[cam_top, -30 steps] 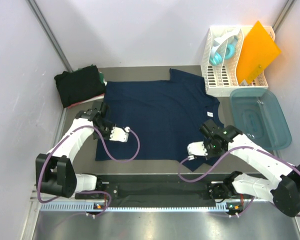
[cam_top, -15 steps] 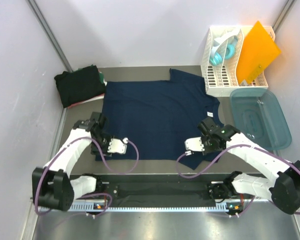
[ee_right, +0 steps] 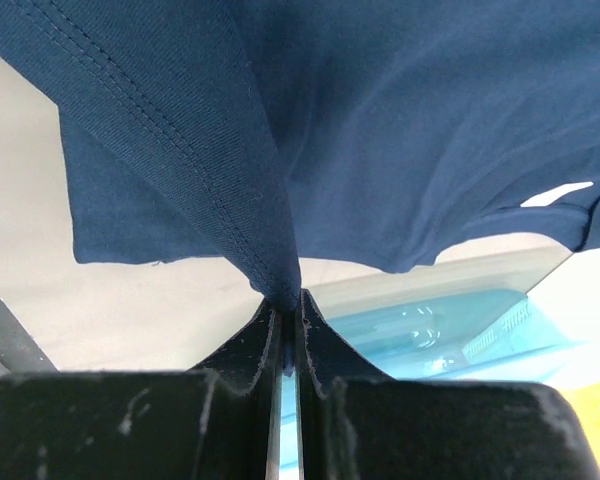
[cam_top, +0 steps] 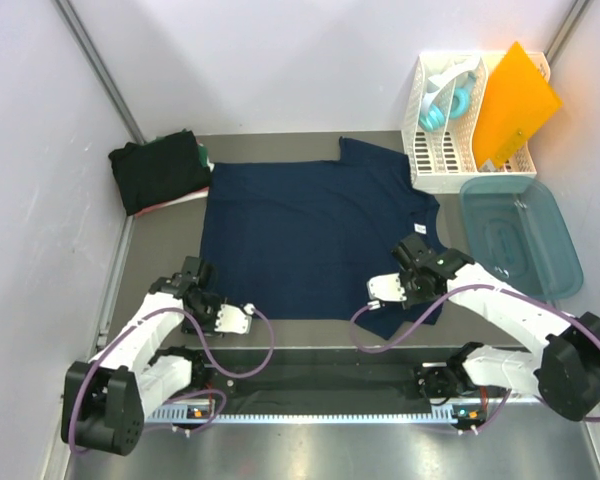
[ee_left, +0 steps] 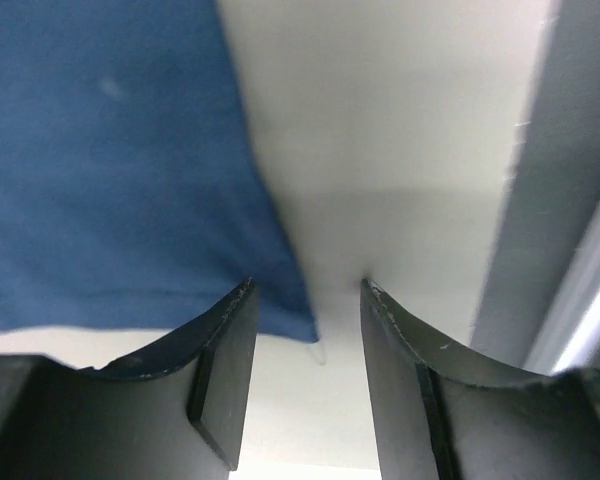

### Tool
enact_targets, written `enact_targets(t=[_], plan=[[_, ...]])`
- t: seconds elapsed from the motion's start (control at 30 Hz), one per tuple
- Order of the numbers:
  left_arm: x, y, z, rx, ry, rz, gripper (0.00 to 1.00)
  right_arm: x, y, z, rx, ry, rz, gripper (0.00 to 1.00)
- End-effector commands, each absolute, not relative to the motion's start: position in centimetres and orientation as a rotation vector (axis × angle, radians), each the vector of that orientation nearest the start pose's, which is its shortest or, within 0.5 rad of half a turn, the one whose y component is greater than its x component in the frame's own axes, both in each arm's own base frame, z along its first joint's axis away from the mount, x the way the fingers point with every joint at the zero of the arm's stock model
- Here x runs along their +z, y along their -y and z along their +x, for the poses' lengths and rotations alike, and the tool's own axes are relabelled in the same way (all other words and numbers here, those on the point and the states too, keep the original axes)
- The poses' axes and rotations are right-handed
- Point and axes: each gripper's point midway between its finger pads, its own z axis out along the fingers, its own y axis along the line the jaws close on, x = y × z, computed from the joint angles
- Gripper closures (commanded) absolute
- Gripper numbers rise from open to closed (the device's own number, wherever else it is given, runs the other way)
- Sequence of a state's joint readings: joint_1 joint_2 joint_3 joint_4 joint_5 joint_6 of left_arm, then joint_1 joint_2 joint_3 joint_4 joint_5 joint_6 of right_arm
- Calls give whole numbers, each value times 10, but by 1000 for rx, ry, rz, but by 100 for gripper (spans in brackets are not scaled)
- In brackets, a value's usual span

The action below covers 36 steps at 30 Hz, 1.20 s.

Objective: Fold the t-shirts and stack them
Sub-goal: Grap the side of the flattened tshirt closest away from the robot with both arms, then fold the flattened tshirt in 1/3 of the way

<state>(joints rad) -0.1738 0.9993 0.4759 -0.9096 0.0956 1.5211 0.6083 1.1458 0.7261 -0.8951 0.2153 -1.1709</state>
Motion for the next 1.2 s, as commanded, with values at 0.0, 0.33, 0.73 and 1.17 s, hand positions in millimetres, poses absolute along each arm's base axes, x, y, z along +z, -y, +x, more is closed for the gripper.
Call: enact_targets(t=[0.0,0.33,0.73,1.17], plan=[[1,-1,172,-142,2210,-2509,50,84,-66,223,-410,-1840,-2207,100],[-8,-3,185,-171,2236,-2461,100,94,-60,220,-433,-1856,-2200,100],[82,13,238,-263,2392,-2511,100,129,-48,205,-413,-1875,-2208,100],[85,-6,254,-368,2362,-2484,100,123,-15,202,-573,-1866,-2211,100]])
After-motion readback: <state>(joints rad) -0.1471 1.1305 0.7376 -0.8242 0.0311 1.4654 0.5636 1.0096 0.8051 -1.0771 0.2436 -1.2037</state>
